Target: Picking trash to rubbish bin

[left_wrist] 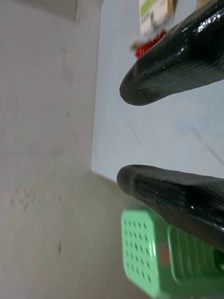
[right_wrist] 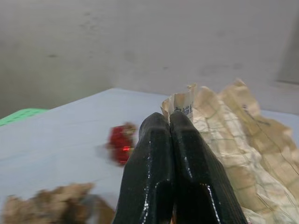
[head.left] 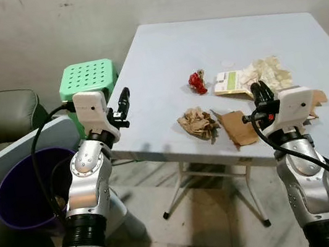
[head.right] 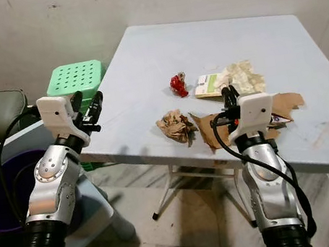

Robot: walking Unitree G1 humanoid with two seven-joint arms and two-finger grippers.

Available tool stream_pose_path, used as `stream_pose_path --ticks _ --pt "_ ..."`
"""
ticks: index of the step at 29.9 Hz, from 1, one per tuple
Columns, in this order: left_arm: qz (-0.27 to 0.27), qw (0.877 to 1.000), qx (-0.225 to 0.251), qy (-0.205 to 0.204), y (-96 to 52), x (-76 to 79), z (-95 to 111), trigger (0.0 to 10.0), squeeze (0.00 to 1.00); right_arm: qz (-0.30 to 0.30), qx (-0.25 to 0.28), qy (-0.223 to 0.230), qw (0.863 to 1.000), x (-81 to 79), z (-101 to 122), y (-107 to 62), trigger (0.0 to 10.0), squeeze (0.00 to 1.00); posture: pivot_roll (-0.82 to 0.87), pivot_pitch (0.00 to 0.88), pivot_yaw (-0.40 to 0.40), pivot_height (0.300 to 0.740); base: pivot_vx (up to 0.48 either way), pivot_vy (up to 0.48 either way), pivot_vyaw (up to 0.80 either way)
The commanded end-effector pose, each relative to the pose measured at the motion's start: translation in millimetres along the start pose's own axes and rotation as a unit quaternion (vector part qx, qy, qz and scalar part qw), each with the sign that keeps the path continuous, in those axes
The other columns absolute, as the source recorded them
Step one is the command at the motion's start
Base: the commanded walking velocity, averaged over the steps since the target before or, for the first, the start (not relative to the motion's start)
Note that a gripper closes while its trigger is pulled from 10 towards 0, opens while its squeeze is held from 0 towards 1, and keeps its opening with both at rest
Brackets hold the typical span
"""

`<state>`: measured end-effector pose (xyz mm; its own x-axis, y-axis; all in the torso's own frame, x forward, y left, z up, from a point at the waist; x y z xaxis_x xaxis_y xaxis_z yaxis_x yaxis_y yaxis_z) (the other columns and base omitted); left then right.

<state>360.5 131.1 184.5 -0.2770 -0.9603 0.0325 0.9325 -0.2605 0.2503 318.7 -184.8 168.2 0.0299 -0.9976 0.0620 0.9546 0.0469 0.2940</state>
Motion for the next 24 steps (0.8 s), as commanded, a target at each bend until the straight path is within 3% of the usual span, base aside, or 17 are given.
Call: stream_pose_path --ticks 1,14,20,24 --pt "-0.002 1.0 0.001 0.006 -0.3 -1.5 1.0 10.0 0.0 0.008 0.005 0.001 1.0 -3.7 3.8 1.8 10.0 0.0 -0.07 0.056 -0.017 0.74 0.0 0.0 0.8" --pt "-0.001 1.0 -0.011 0.001 1.4 -1.9 -2.1 10.0 0.0 0.019 -0.002 0.002 1.0 -6.4 3.1 2.7 10.0 0.0 -0.08 0.045 -0.022 0.74 0.0 0.0 0.8" --pt "-0.003 1.0 -0.018 -0.001 2.2 -0.1 -4.0 10.0 0.0 0.025 -0.006 0.001 1.0 -7.3 2.5 2.5 10.0 0.0 -0.07 0.042 -0.025 0.74 0.0 0.437 0.8" --pt "-0.001 1.0 -0.018 0.007 2.2 0.8 -4.7 10.0 0.0 0.029 -0.008 0.002 1.0 -8.3 1.4 1.6 10.0 0.0 -0.07 0.034 -0.027 0.74 0.0 0.0 0.8"
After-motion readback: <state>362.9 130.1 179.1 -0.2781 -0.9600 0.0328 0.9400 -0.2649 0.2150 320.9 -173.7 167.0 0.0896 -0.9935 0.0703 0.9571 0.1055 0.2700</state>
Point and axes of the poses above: a point about 5 cm out from each wrist's last joint towards the gripper, its own y axis pointing out of the wrist towards the gripper, its own z axis along the axis of the wrist's last joint, x = y × z, the point moved 1 cm from there along y, pointing out of the wrist towards the gripper
